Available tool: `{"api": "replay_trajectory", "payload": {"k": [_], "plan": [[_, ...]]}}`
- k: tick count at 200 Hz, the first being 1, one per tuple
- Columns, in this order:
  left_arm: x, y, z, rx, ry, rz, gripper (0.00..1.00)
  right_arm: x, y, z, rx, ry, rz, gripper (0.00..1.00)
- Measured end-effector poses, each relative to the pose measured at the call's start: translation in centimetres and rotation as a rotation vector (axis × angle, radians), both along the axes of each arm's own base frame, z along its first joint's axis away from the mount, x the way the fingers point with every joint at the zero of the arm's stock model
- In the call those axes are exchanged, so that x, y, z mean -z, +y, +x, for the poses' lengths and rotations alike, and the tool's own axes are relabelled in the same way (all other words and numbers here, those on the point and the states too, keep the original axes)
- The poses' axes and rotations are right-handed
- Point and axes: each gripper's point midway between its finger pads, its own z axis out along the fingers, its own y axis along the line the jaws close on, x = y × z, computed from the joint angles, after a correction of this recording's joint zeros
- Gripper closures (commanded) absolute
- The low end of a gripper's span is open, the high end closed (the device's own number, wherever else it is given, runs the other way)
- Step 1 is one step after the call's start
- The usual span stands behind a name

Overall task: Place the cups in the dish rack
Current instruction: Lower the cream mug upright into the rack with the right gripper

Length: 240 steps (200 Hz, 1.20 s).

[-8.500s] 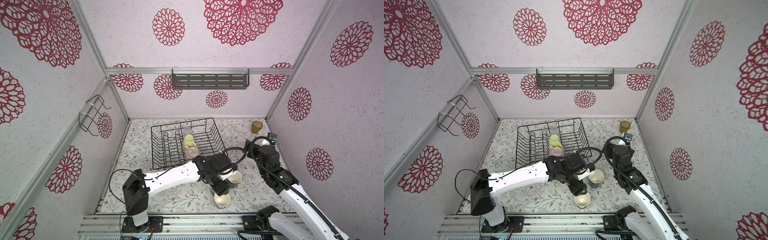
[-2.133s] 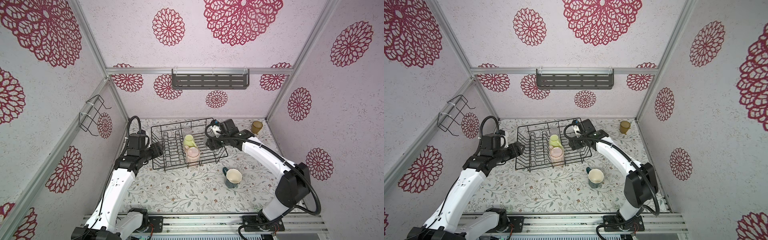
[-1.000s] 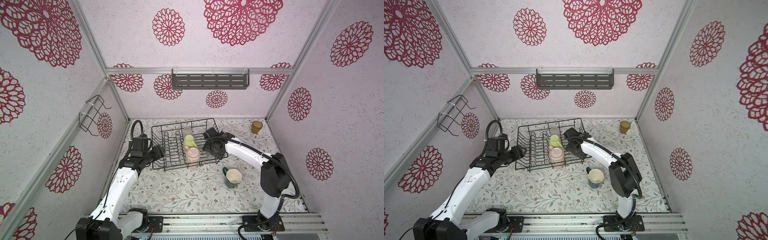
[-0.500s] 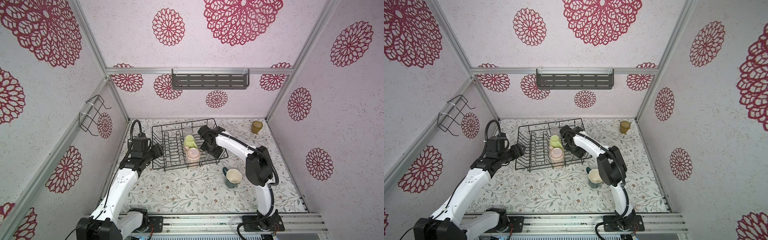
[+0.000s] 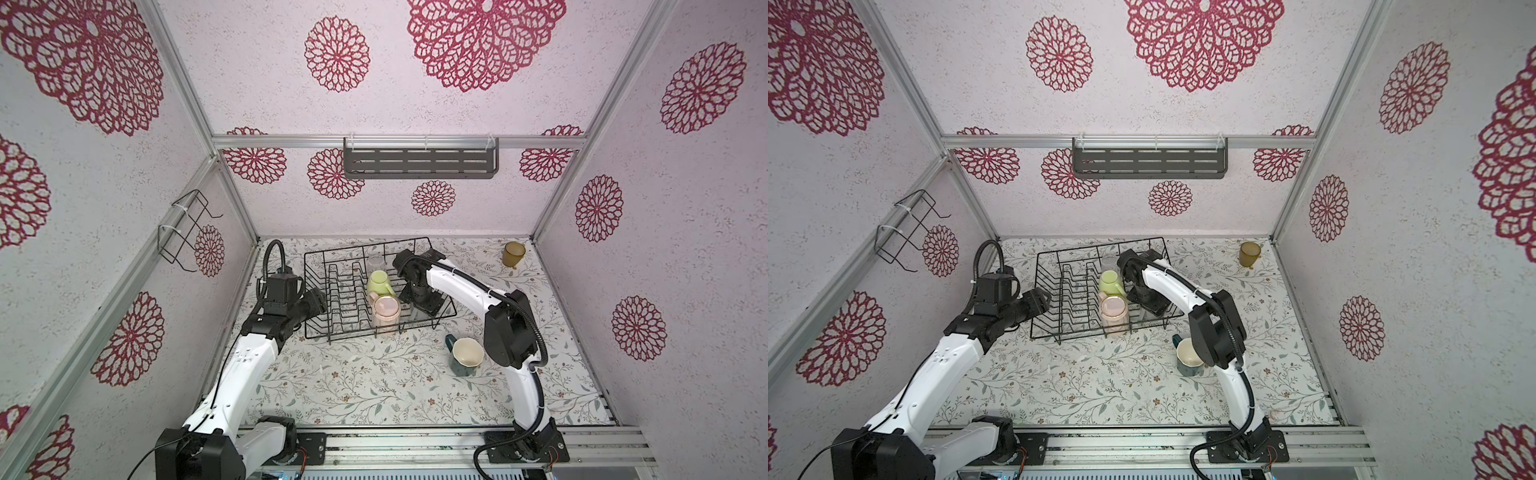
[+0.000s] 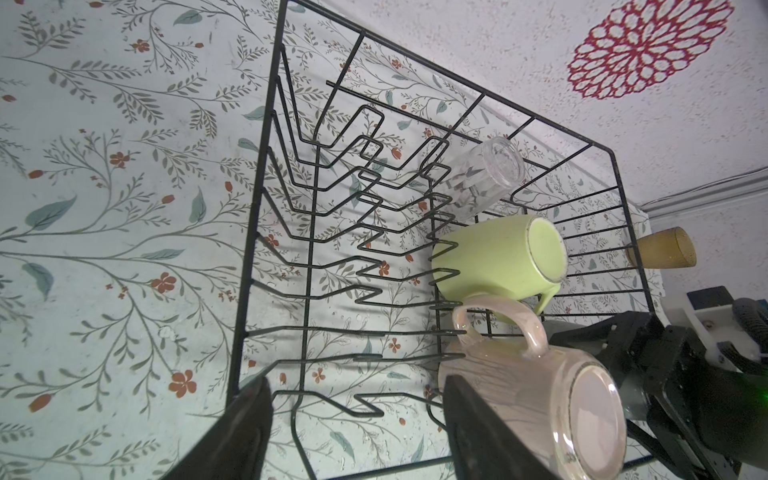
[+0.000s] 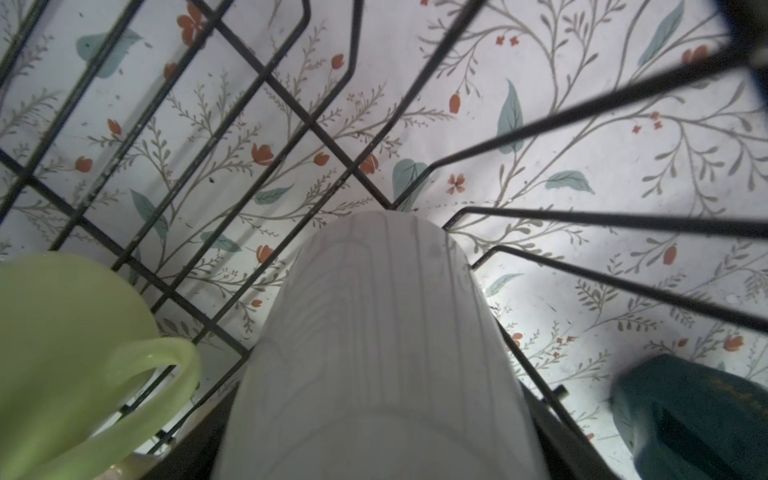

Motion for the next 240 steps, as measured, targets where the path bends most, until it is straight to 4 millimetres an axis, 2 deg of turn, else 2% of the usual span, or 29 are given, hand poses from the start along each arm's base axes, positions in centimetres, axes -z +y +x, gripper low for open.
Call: {"api": "replay_trajectory", "payload": {"k": [36,62,146,181,207,240], "plan": [[0.2,0.0,0.0,0.003,0.007,0.003,0.31,0.0,0.0,0.2,-0.006,-0.001,0.005,0.09],[0.3,0.0,0.0,0.003,0.007,0.003,0.31,-0.2,0.1,0.2,-0.013,-0.003,0.013,0.09],[0.5,-0.1,-0.2,0.005,0.015,0.001,0.32,-2.3,0.2,0.1,-0.036,-0.044,0.061,0.16],[0.6,-0.1,-0.4,0.01,0.027,-0.001,0.32,-4.6,-0.1,-0.3,-0.074,-0.084,0.087,0.15],[1.0,-0.4,-0.2,0.021,0.045,-0.01,0.32,-7.1,-1.3,-1.4,-0.13,-0.136,0.09,0.15],[0.1,-0.6,0.3,0.026,0.046,-0.014,0.32,-9.5,-2.4,-2.5,-0.354,-0.228,0.082,0.14]]}}
